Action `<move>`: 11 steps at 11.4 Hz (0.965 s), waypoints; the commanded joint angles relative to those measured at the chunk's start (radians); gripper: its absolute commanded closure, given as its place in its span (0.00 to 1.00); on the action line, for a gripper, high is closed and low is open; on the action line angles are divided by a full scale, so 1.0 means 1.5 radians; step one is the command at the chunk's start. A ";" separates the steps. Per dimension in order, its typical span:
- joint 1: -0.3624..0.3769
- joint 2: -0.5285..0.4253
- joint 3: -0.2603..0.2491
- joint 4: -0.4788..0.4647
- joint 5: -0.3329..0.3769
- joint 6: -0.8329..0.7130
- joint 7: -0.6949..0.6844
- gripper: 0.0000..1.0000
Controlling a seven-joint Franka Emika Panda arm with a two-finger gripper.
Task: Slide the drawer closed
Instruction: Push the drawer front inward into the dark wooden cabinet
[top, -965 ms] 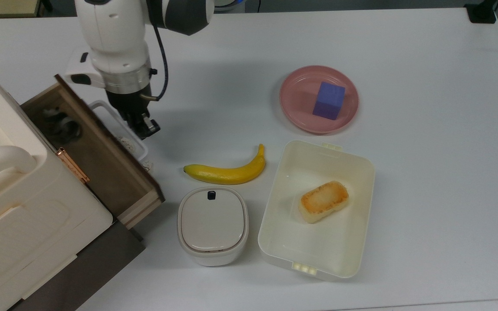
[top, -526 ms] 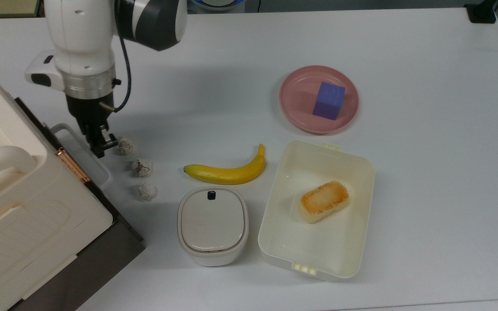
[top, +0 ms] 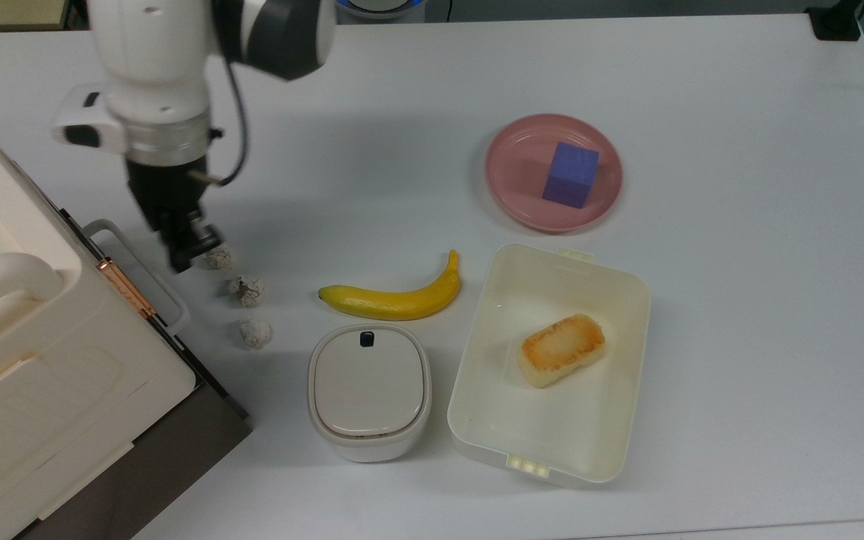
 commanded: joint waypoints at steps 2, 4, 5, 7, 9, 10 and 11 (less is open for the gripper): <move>0.116 -0.111 -0.011 -0.034 0.011 -0.220 -0.232 0.57; 0.148 -0.169 -0.011 -0.034 0.011 -0.293 -0.291 0.00; 0.155 -0.197 -0.007 -0.033 0.011 -0.327 -0.315 0.00; 0.154 -0.213 0.001 -0.027 0.011 -0.373 -0.322 0.00; 0.152 -0.222 0.006 -0.021 0.012 -0.392 -0.323 0.00; 0.145 -0.221 0.012 -0.021 0.016 -0.392 -0.326 0.00; 0.122 -0.220 0.036 -0.021 0.021 -0.393 -0.329 0.00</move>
